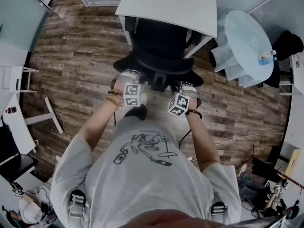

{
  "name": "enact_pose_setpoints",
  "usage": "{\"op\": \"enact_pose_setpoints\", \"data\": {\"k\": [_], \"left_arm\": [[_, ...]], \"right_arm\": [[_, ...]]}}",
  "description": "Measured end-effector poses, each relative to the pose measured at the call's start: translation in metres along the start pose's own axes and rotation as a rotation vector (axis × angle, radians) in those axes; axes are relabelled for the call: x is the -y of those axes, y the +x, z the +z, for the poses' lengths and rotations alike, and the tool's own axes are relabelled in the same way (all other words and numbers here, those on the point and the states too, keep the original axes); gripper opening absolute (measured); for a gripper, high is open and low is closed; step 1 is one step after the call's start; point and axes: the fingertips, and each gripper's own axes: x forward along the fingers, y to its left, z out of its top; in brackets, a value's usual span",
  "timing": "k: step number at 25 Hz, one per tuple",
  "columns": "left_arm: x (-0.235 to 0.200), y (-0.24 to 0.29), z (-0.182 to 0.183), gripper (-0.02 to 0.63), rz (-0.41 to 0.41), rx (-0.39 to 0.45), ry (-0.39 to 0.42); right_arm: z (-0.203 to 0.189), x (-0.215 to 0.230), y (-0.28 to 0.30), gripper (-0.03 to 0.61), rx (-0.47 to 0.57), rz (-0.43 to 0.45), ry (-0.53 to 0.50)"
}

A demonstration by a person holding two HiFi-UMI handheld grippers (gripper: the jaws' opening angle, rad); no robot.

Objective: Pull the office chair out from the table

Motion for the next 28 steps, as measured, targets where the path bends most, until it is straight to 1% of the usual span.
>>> {"op": "enact_pose_setpoints", "data": {"k": [9, 15, 20, 28], "left_arm": [[0.057, -0.017, 0.026, 0.092, 0.001, -0.024, -0.026], [0.098, -0.035, 0.036, 0.092, 0.004, -0.049, -0.039], [0.117, -0.045, 0.031, 0.095, 0.014, -0.088, -0.059], [0.145, -0.065, 0.024, 0.098, 0.02, -0.074, -0.069]], "right_arm": [[-0.016, -0.052, -0.034, 0.104, 0.031, 0.005, -0.012], [-0.017, -0.091, -0.058, 0.104, 0.054, 0.004, -0.016], [-0.009, -0.113, -0.068, 0.104, 0.077, 0.009, -0.017], [0.007, -0.145, -0.083, 0.1, 0.063, 0.022, -0.02]]}}
